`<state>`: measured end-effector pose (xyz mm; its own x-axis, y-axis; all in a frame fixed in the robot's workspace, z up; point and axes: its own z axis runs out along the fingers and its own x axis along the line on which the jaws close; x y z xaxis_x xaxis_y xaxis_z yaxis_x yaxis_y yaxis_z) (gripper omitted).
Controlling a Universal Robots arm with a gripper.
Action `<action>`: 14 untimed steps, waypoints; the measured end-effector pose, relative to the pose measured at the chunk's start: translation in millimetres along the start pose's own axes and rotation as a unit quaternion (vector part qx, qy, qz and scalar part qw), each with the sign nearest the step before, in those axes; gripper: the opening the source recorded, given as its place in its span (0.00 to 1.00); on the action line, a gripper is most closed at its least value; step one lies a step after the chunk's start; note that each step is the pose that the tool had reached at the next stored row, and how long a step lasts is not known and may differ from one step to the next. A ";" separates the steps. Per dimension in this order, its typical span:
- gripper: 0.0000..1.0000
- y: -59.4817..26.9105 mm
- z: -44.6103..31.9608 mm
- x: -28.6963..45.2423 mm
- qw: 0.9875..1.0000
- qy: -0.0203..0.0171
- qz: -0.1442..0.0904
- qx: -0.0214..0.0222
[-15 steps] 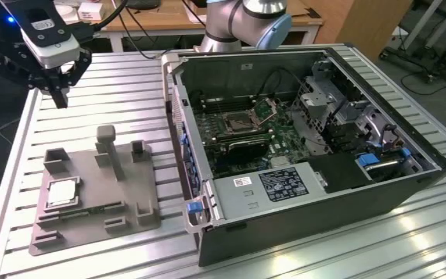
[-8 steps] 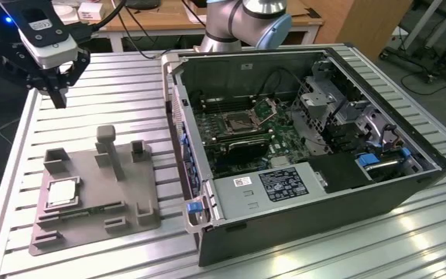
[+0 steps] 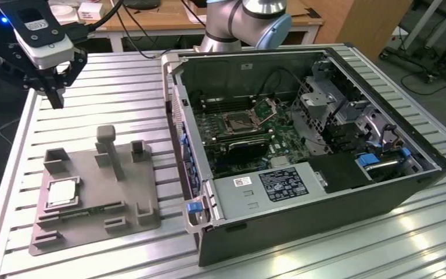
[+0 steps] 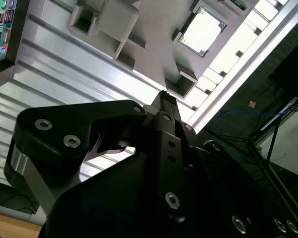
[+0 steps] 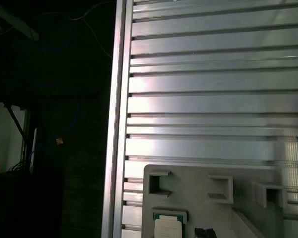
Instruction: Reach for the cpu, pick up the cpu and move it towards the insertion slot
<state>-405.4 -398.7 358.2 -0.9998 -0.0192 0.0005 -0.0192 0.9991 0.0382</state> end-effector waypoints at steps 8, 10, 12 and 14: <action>0.11 -0.1 0.1 2.9 1.000 0.000 0.000 0.000; 0.11 -0.6 0.2 6.6 1.000 0.000 0.000 0.000; 0.11 -1.1 0.3 9.3 1.000 0.000 0.000 0.000; 0.11 -1.3 0.6 10.5 1.000 0.000 0.000 0.000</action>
<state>-415.9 -400.1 357.5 -0.9998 -0.0192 0.0004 -0.0192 0.9991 0.0382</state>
